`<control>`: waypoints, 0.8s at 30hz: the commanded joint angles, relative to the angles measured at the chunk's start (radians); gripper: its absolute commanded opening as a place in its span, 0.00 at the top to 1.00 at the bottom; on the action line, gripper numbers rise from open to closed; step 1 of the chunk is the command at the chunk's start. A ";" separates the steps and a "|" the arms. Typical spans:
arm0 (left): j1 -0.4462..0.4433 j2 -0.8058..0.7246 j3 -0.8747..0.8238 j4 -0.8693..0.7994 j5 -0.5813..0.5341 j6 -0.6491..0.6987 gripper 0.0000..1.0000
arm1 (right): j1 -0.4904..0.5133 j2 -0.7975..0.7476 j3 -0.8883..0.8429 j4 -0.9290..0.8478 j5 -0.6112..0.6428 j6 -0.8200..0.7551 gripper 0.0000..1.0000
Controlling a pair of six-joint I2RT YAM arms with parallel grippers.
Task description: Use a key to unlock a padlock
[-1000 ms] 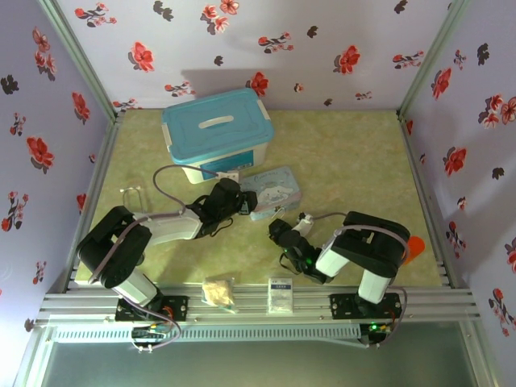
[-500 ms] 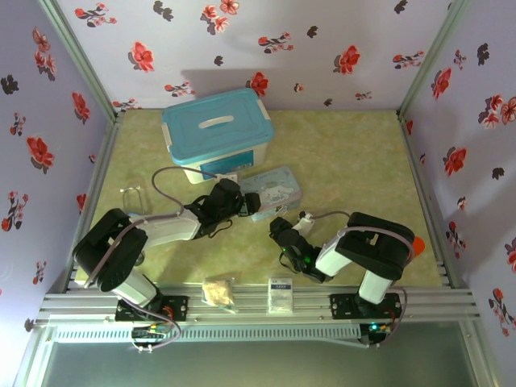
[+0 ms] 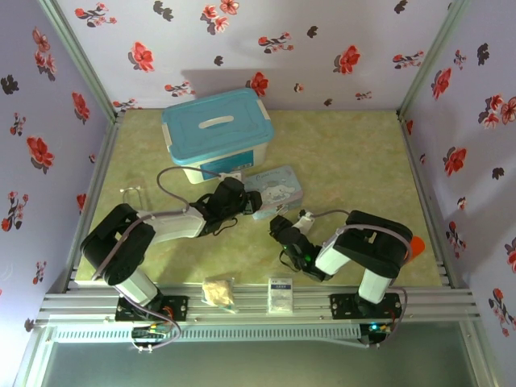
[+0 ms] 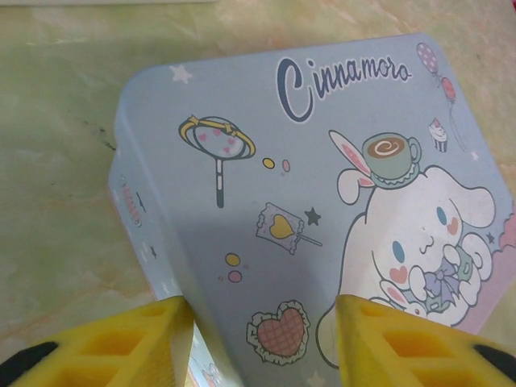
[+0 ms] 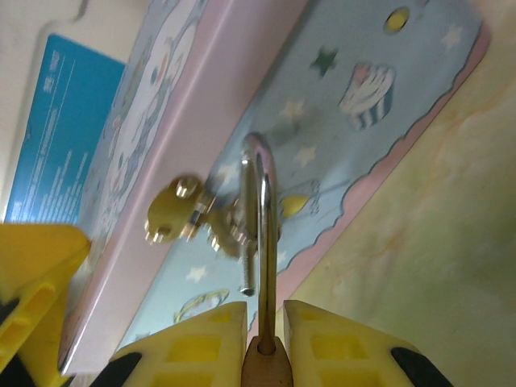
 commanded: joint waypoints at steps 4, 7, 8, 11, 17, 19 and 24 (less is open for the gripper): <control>-0.006 0.062 -0.034 -0.287 -0.096 0.039 0.54 | -0.072 -0.031 -0.051 0.151 -0.017 -0.075 0.96; -0.003 0.059 -0.057 -0.286 -0.099 0.045 0.54 | -0.094 -0.066 -0.052 0.133 -0.029 -0.114 0.95; -0.001 0.056 -0.065 -0.284 -0.098 0.045 0.54 | -0.096 -0.080 -0.049 0.111 -0.035 -0.125 0.95; 0.007 0.046 -0.073 -0.280 -0.098 0.056 0.56 | -0.101 -0.140 -0.050 0.022 -0.013 -0.155 0.95; 0.020 0.038 -0.067 -0.267 -0.098 0.060 0.57 | -0.126 -0.217 -0.040 -0.121 -0.011 -0.159 0.94; 0.024 0.047 -0.066 -0.258 -0.091 0.065 0.57 | -0.146 -0.218 -0.039 -0.172 -0.032 -0.124 0.94; 0.037 0.073 -0.055 -0.238 -0.076 0.068 0.58 | -0.210 -0.165 -0.074 -0.086 -0.110 -0.092 0.93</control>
